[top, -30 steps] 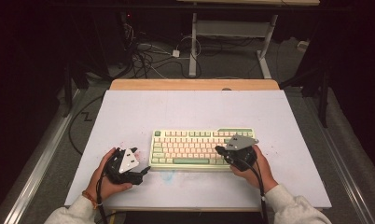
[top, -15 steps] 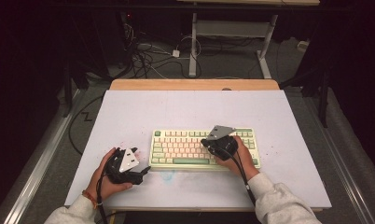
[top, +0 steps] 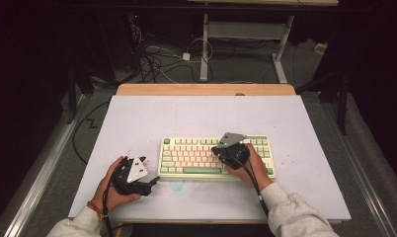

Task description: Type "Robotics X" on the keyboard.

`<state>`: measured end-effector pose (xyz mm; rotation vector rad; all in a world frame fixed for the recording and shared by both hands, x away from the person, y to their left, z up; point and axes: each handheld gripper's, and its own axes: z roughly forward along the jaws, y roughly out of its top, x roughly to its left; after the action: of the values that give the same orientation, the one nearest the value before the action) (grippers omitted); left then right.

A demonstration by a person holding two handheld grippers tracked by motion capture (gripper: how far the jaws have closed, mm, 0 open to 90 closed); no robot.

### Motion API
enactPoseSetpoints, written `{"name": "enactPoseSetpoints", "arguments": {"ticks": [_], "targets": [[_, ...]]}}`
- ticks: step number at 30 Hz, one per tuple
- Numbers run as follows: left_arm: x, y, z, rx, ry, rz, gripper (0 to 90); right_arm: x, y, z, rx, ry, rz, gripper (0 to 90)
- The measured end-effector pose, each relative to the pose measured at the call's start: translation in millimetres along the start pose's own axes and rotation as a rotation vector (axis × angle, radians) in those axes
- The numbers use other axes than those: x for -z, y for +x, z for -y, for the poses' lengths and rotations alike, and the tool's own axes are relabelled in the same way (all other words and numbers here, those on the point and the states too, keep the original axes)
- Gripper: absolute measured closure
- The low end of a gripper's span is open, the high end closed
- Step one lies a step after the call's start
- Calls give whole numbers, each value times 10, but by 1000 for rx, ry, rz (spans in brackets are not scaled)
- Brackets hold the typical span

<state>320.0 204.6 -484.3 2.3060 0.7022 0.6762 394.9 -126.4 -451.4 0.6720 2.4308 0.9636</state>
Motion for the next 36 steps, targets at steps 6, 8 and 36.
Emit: {"name": "enactPoseSetpoints", "arguments": {"ticks": [6, 8, 36], "targets": [[-3, -10, -4, 1, -1, -2, 185, 107, -38, 1, -22, -48, 4, 865], [-4, -10, -2, 3, 2, -5, 185, 159, -54, 1, -20, -63, 18, 850], [88, 48, -19, 46, -22, -19, 299, 877, -95, 391, -60, -274, 231, 263]]}}
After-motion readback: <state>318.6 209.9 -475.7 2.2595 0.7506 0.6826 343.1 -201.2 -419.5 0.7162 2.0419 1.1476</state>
